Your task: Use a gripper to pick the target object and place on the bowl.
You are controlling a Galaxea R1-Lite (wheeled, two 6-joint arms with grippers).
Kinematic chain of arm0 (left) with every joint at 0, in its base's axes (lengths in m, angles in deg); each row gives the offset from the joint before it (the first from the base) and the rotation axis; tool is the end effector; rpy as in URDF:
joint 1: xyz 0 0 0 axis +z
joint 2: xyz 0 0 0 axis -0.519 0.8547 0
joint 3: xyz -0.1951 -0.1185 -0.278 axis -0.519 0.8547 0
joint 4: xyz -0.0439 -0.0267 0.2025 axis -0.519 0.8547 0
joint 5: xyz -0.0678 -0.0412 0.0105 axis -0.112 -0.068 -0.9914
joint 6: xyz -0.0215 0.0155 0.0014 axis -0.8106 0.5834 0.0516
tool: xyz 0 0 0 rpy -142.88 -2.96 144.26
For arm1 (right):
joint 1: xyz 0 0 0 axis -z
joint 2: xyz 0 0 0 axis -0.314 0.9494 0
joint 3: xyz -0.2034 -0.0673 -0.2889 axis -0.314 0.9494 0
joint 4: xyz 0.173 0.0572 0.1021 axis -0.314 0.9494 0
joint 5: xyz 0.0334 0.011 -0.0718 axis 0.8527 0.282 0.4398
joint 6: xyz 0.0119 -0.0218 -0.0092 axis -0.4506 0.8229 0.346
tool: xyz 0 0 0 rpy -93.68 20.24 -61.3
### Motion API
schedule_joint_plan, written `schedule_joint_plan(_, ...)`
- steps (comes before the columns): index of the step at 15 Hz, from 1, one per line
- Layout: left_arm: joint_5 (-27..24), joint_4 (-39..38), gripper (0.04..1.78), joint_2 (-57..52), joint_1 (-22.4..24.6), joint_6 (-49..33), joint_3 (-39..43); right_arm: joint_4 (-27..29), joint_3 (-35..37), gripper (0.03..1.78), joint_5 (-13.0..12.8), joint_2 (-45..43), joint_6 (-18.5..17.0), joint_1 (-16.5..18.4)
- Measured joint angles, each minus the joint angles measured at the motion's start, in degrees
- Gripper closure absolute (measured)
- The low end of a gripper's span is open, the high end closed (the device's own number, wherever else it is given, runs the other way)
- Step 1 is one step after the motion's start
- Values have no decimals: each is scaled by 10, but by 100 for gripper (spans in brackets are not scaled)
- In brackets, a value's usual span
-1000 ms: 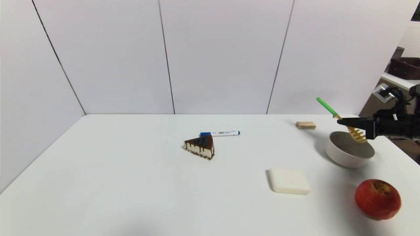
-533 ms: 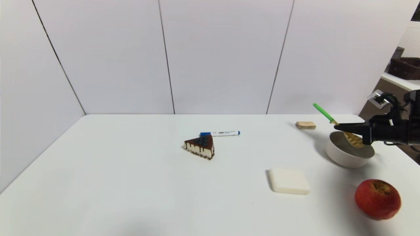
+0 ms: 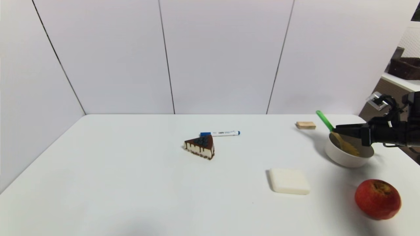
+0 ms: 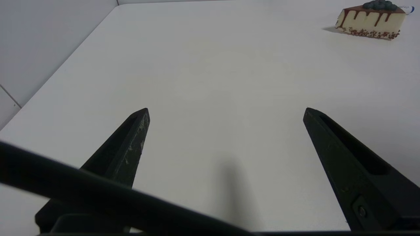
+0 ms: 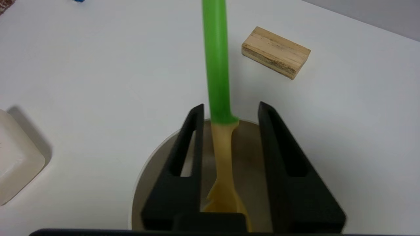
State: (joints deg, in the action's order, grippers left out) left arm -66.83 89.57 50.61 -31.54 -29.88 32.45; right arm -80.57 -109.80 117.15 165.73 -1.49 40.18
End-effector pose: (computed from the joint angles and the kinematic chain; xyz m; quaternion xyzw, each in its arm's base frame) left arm -0.0583 0.0002 0.0751 0.0027 0.0014 -0.0024 1.0000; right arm 0.3770 -0.1297 0.1776 -0.0477 0.2039 0.2903 0.9337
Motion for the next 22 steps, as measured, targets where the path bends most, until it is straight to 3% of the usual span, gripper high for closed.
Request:
schedule_joint_plan(5, 0, 0, 13, 0, 0, 0, 0, 7, -3, 67, 0, -2, -1, 0)
schedule_joint_plan(8, 0, 0, 13, 0, 0, 0, 0, 24, -5, 48, -1, -26, -7, 1)
schedule_joint_plan(11, 0, 0, 13, 0, 0, 0, 0, 79, -5, 36, -1, -82, -7, 7)
schedule_joint_plan(17, 0, 0, 13, 0, 0, 0, 0, 218, 23, 22, -3, -288, -11, 46)
schedule_joint_plan(22, 0, 0, 13, 0, 0, 0, 0, 235, 167, 16, -19, -505, -35, 90)
